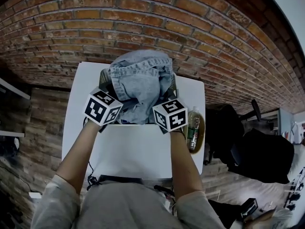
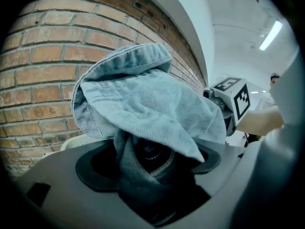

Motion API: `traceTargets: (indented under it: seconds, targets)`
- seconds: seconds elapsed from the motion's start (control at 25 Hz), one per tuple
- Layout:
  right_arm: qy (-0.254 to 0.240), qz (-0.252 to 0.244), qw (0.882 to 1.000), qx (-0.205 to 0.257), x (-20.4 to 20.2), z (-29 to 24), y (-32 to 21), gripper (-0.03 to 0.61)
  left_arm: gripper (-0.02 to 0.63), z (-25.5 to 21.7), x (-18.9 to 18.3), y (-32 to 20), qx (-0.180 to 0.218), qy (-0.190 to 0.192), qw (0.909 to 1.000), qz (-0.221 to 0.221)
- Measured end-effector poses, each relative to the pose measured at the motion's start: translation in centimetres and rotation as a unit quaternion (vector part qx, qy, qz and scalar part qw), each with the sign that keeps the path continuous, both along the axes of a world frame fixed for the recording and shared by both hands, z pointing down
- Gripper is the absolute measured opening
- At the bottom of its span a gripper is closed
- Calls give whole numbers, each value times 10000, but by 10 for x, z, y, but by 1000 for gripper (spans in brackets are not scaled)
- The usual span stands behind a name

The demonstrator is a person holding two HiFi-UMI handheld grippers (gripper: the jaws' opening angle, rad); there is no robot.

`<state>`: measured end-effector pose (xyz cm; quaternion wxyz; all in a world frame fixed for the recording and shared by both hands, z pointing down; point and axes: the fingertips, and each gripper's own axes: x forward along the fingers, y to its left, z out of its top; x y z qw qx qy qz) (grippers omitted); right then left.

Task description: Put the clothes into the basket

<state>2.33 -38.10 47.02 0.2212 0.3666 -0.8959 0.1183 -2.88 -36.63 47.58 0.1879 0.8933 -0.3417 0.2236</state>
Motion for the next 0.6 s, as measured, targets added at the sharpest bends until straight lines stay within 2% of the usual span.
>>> traceTargets:
  seconds: [0.16,0.4,0.6]
  targets:
    - [75,16,9989,-463,-1,17,-5,245,419,13,-2,-4,-338,-71,9994,-65]
    - [92,261,9917,-1254,10,51,-5,249,420,39,-1,-5,-805,-518,9954,-108]
    - [153,376,9847,-1693,17,67,-7,252,420,52,0,-7,-1047,-584,9927,-149]
